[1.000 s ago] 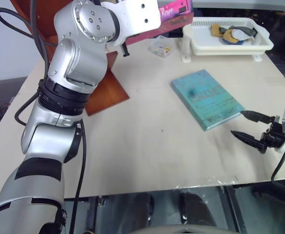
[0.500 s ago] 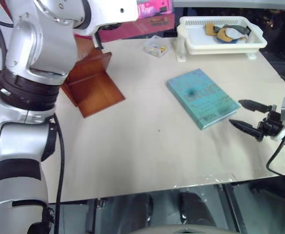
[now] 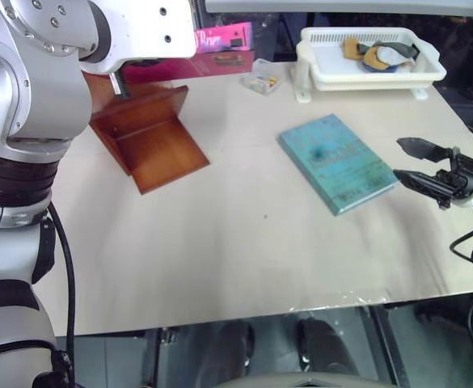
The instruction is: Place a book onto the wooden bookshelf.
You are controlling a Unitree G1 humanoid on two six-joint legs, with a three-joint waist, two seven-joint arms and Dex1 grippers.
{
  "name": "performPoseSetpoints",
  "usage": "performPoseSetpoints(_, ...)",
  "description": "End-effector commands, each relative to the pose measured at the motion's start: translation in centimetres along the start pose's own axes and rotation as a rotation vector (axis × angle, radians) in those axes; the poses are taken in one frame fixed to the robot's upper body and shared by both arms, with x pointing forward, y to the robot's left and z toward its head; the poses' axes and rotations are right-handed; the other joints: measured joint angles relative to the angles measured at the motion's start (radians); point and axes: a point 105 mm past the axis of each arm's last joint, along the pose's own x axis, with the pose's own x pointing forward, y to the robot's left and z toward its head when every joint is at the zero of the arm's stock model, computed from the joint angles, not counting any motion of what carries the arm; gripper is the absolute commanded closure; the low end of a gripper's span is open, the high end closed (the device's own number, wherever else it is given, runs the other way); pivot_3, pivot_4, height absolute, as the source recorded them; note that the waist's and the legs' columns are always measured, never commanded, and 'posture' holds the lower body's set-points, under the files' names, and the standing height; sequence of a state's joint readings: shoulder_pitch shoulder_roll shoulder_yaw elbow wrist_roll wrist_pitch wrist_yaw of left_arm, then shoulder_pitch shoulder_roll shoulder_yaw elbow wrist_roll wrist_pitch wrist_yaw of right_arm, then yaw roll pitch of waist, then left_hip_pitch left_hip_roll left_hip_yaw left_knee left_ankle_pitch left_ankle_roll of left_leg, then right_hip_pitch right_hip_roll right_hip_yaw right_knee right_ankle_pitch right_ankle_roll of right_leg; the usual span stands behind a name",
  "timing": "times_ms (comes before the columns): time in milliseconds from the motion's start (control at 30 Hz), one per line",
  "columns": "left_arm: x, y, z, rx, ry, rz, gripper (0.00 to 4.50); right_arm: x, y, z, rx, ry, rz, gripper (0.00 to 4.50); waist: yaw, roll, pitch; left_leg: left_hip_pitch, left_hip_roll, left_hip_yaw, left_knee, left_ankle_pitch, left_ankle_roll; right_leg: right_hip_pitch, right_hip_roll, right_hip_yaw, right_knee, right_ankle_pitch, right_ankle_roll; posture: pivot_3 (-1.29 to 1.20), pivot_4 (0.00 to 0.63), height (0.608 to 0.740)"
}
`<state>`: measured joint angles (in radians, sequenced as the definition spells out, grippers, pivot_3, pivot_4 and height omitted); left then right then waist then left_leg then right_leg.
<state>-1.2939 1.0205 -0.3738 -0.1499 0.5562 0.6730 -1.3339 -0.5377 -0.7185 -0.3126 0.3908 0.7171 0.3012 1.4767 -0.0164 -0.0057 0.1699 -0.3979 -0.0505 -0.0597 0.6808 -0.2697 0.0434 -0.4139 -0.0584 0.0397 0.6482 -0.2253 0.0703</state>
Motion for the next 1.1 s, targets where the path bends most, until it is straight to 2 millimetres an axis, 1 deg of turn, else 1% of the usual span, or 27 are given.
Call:
performPoseSetpoints(33, -1.8, 1.1, -0.3, 0.01, 0.034, 0.073, 4.16, 0.6, 0.2, 0.8, 0.002, -0.048, 0.061, 0.0, -0.001, 0.0, 0.0, 0.0, 0.0, 0.0, 0.0, 0.0, 0.0, 0.0, 0.0, 0.0, 0.0, 0.0, 0.0, 0.0, 0.15, 0.74)
performPoseSetpoints(133, -2.2, 1.2, -0.8, 0.002, 0.059, 0.084, 4.16, 1.3, 0.1, 0.0, 0.007, -0.03, 0.079, 0.0, -0.001, 0.0, 0.0, 0.0, 0.0, 0.0, 0.0, 0.0, 0.0, 0.0, 0.0, 0.0, 0.0, 0.0, 0.0, 0.0, 0.15, 0.74)
performPoseSetpoints(233, -2.5, 1.0, -1.1, -0.01, 0.085, 0.088, 4.16, 1.7, -0.2, -0.2, 0.006, -0.034, 0.088, 0.0, -0.002, 0.0, 0.0, 0.0, 0.0, 0.0, 0.001, 0.0, 0.0, 0.0, 0.0, 0.0, 0.001, 0.0, 0.0, 0.0, 0.15, 0.74)
performPoseSetpoints(333, -2.4, 1.0, -1.5, -0.07, 0.102, 0.094, 4.16, 2.2, -0.4, 0.0, 0.01, -0.043, 0.101, 0.0, -0.003, 0.0, 0.001, 0.0, 0.0, 0.0, 0.001, 0.0, 0.0, -0.001, 0.0, 0.0, 0.001, 0.0, 0.0, 0.0, 0.15, 0.74)
performPoseSetpoints(400, -2.3, 0.6, -1.5, -0.127, 0.105, 0.088, 4.16, 2.3, -0.5, -0.3, 0.018, -0.033, 0.113, 0.0, -0.003, 0.0, 0.001, 0.0, 0.0, 0.0, 0.001, 0.0, 0.0, -0.001, 0.0, 0.0, 0.002, 0.0, 0.0, 0.0, 0.15, 0.74)
performPoseSetpoints(500, -2.4, 0.2, -1.4, -0.158, 0.108, 0.09, 4.16, 2.5, -0.8, -0.6, 0.018, -0.03, 0.113, 0.0, -0.002, 0.0, 0.001, 0.0, 0.0, 0.0, 0.002, 0.0, 0.0, -0.001, 0.001, 0.0, 0.003, 0.0, 0.0, 0.0, 0.15, 0.74)
performPoseSetpoints(600, -2.6, -0.3, -1.6, -0.169, 0.12, 0.089, 4.16, 2.9, -1.2, -0.4, 0.013, -0.045, 0.111, 0.0, -0.004, 0.0, 0.002, 0.0, 0.0, 0.0, 0.002, 0.0, -0.001, -0.001, 0.001, 0.001, 0.004, 0.0, 0.0, 0.0, 0.15, 0.74)
performPoseSetpoints(733, -2.3, -1.5, -1.6, -0.187, 0.123, 0.066, 4.16, 3.3, -1.6, 0.0, 0.004, -0.051, 0.117, 0.0, -0.007, 0.001, 0.004, 0.0, 0.0, 0.0, 0.002, 0.001, -0.001, -0.001, 0.001, 0.001, 0.004, 0.0, 0.0, 0.0, 0.15, 0.74)
performPoseSetpoints(1100, -2.3, -1.7, -3.1, -0.196, 0.191, 0.099, 4.16, 3.3, -2.4, 0.7, -0.005, -0.035, 0.116, 0.0, -0.022, 0.001, 0.006, 0.0, 0.001, 0.0, 0.002, 0.001, -0.001, -0.002, 0.001, 0.002, 0.005, 0.0, 0.0, 0.0, 0.15, 0.74)
